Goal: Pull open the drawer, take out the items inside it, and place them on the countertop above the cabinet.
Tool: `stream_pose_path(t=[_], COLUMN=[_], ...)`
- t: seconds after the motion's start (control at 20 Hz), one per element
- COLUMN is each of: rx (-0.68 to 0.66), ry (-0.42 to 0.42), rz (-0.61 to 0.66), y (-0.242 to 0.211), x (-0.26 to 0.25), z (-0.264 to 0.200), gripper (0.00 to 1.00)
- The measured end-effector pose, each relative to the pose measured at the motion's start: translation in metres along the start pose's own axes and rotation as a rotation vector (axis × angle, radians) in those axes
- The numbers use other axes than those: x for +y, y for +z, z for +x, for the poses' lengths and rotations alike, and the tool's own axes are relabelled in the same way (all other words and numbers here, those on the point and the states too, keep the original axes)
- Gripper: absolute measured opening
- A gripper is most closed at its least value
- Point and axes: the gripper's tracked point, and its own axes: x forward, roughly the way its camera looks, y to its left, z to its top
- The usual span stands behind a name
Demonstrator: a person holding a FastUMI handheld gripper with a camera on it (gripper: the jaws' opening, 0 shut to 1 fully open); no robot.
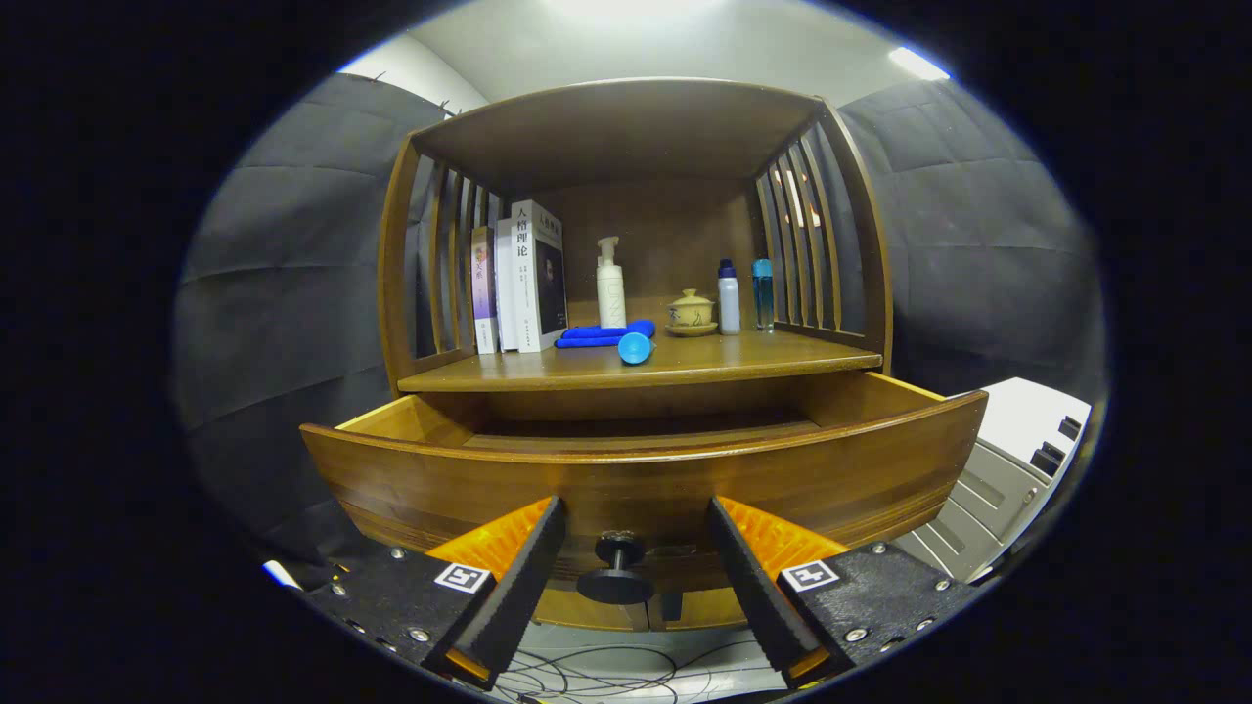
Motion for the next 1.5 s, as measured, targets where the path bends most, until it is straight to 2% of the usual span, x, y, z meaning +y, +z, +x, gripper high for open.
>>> stream_pose_path(t=[0.3,1.5], rx=[-0.006,0.001], ry=[0.006,0.054], rz=[-0.103,-0.146], y=[-0.002,0.009], x=[0.0,0.0], z=[0.019,0.1], gripper=[0.93,0.94])
